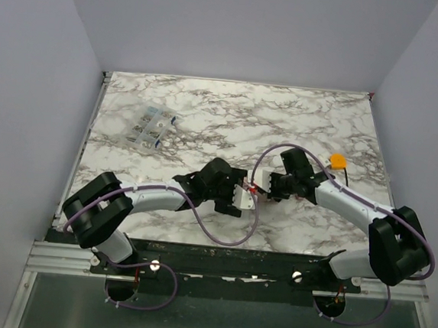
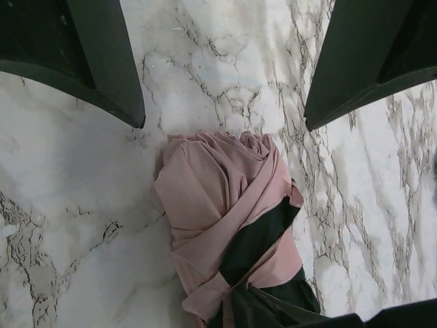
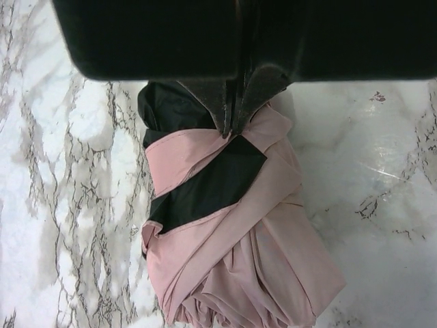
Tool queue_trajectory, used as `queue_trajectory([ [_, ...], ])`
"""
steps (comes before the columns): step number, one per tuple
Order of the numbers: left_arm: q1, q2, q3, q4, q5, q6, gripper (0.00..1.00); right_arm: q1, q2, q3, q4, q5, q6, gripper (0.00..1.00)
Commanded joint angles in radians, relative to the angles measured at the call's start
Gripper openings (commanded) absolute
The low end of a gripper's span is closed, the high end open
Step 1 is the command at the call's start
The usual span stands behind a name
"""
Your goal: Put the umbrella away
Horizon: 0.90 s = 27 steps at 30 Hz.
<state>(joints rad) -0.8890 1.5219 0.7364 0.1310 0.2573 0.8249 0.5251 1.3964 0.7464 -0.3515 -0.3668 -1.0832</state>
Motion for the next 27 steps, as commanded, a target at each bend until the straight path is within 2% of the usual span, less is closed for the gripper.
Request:
queue_trajectory([
  [1,-0.053,0.062,-0.008,0.064,-0.047,-0.078,0.98,0.034,0.026,-0.044,-0.063,-0.008,-0.001,0.00],
  [7,-0.045,0.050,-0.068,0.229,-0.008,-0.311,0.98,-0.025,0.025,-0.039,-0.081,-0.058,-0.033,0.00],
  [12,0.004,0.065,-0.177,0.482,0.074,-0.426,0.99,-0.068,0.005,-0.033,-0.112,-0.114,-0.073,0.00],
  [18,0.040,0.114,-0.223,0.693,0.095,-0.498,0.99,-0.076,0.018,-0.022,-0.133,-0.144,-0.107,0.00],
  [27,0.045,0.270,-0.157,0.802,0.125,-0.553,0.99,-0.076,0.019,-0.025,-0.148,-0.151,-0.135,0.00],
])
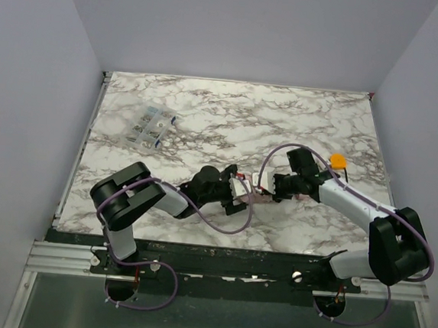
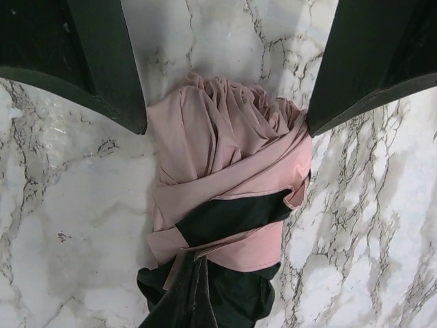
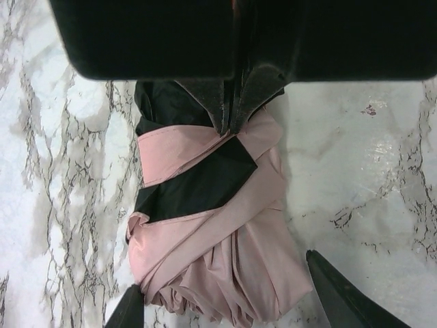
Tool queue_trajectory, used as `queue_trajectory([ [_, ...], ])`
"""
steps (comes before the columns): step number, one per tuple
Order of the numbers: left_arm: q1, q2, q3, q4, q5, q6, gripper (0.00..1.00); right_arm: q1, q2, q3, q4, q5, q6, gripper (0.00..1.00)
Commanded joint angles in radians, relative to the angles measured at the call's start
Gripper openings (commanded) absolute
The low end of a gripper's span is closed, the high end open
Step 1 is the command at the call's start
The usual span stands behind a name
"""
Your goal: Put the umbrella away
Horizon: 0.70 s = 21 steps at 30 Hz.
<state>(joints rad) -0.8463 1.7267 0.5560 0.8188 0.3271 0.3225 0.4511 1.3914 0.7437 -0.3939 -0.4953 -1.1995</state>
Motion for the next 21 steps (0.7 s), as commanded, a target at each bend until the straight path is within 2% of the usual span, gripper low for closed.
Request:
queue_trajectory([
  [1,0.002,0.080,0.033,0.113,0.059,-0.051,0.98,-0.003,0.025,-0.023,-0.105,-0.025,-0.020,0.00],
  [6,0.003,0.155,0.071,0.141,0.064,-0.056,0.98,-0.001,0.034,-0.018,-0.108,-0.035,-0.021,0.00],
  [11,0.014,0.220,0.094,0.126,0.114,-0.065,0.84,-0.002,0.035,-0.015,-0.108,-0.042,-0.014,0.00],
  [13,0.021,0.236,0.064,0.187,0.111,-0.077,0.83,-0.003,0.034,-0.015,-0.110,-0.045,-0.011,0.00],
  [15,0.024,0.225,0.006,0.311,0.090,-0.089,0.88,-0.003,0.034,-0.018,-0.111,-0.045,-0.011,0.00],
  [17,0.024,0.202,-0.033,0.406,0.082,-0.078,0.97,-0.003,0.037,-0.023,-0.110,-0.045,-0.012,0.00],
  [21,0.027,0.141,-0.030,0.374,0.090,-0.020,0.99,-0.003,0.043,-0.023,-0.112,-0.048,-0.008,0.00],
])
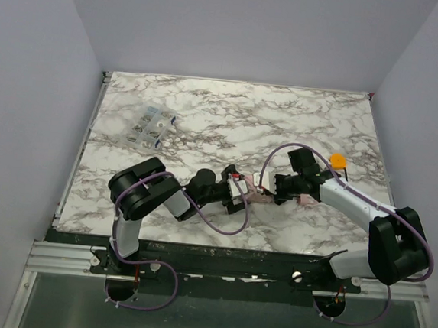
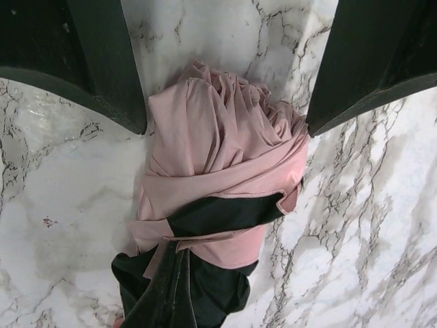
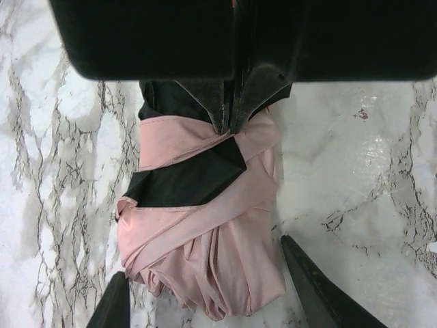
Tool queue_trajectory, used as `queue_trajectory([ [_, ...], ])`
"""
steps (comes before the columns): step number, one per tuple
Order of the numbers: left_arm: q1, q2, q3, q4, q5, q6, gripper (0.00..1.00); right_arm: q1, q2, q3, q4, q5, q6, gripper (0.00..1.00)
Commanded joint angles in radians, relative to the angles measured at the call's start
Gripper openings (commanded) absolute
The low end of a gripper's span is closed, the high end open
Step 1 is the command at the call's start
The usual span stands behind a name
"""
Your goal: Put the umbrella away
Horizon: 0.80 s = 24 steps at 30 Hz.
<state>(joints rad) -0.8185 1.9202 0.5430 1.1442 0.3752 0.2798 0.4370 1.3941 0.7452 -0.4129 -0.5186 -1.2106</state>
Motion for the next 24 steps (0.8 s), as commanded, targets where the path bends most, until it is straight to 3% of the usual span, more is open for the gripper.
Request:
queue_trajectory([
  [1,0.000,-0.059,-0.016,0.049,0.043,0.030,0.99,0.011,0.038,-0.024,-0.096,-0.023,0.003,0.00],
  [8,0.014,-0.022,0.015,0.047,0.130,0.049,0.99,0.010,0.029,-0.027,-0.096,-0.021,0.006,0.00],
  [17,0.019,0.089,0.118,-0.068,0.202,0.042,0.96,0.010,0.025,-0.028,-0.096,-0.032,0.008,0.00],
  [21,0.021,0.117,0.145,-0.152,0.210,0.041,0.83,0.011,0.023,-0.022,-0.096,-0.043,0.015,0.00],
  [24,0.032,0.139,0.159,-0.205,0.218,0.029,0.62,0.011,0.023,-0.019,-0.101,-0.049,0.017,0.00],
])
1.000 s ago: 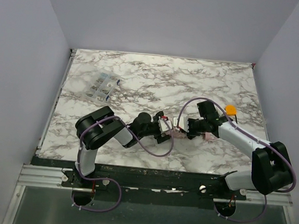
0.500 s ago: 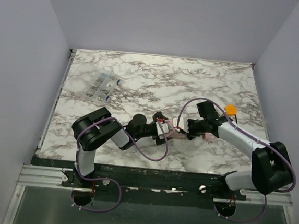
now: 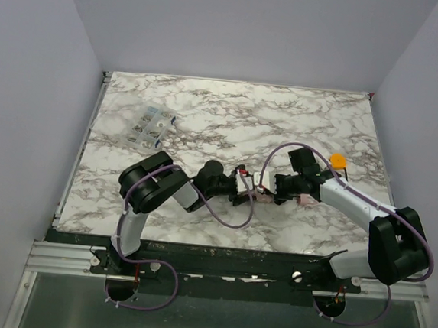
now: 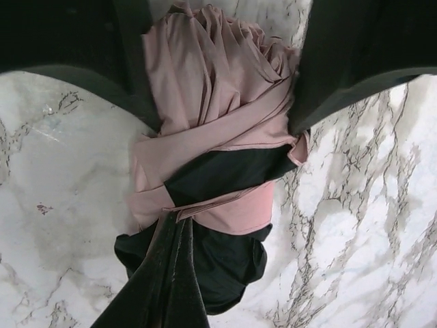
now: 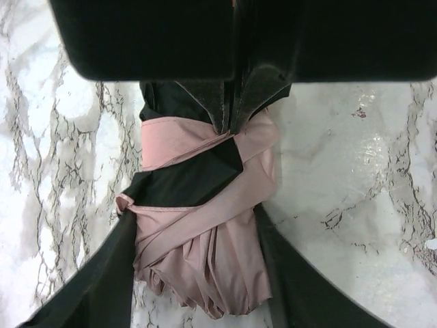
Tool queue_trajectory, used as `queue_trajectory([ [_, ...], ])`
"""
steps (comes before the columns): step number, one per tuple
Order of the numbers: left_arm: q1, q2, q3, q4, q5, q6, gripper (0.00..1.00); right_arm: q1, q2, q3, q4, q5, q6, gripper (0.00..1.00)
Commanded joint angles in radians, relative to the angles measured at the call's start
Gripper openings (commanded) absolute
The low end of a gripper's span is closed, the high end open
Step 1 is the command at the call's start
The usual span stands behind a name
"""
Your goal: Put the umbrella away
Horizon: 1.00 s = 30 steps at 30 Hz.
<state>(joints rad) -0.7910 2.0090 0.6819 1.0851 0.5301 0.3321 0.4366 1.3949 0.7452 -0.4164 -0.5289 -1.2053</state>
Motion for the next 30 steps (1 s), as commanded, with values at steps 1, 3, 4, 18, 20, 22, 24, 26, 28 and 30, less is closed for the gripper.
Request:
queue_trajectory([
  [1,0.012,0.056,0.026,-0.160,0.073,-0.036,0.48,0.011,0.021,-0.018,-0.100,-0.040,0.013,0.00],
  [3,0.028,0.066,0.037,-0.197,0.095,-0.063,0.17,0.011,0.020,-0.017,-0.104,-0.043,0.015,0.00],
  [4,0.038,0.069,0.039,-0.206,0.108,-0.077,0.07,0.011,0.015,-0.017,-0.106,-0.046,0.016,0.00],
  [18,0.136,0.083,0.175,-0.541,0.193,-0.185,0.00,-0.011,-0.059,0.031,-0.158,-0.002,0.016,0.00],
  [20,0.141,0.093,0.208,-0.602,0.202,-0.187,0.00,-0.011,-0.058,0.033,-0.160,0.025,0.007,0.00],
  [22,0.149,0.106,0.250,-0.677,0.213,-0.192,0.00,-0.011,-0.061,0.030,-0.149,0.056,0.009,0.00],
  [24,0.156,0.119,0.279,-0.724,0.236,-0.194,0.00,-0.011,-0.061,0.024,-0.134,0.082,0.010,0.00],
  [26,0.163,0.127,0.301,-0.758,0.257,-0.199,0.00,-0.012,-0.060,0.017,-0.124,0.105,0.007,0.00],
  [28,0.175,0.136,0.324,-0.797,0.280,-0.203,0.00,-0.012,-0.059,0.011,-0.120,0.119,0.001,0.00],
  [30,0.183,0.146,0.354,-0.840,0.289,-0.214,0.00,-0.012,-0.062,0.008,-0.109,0.132,0.003,0.00],
])
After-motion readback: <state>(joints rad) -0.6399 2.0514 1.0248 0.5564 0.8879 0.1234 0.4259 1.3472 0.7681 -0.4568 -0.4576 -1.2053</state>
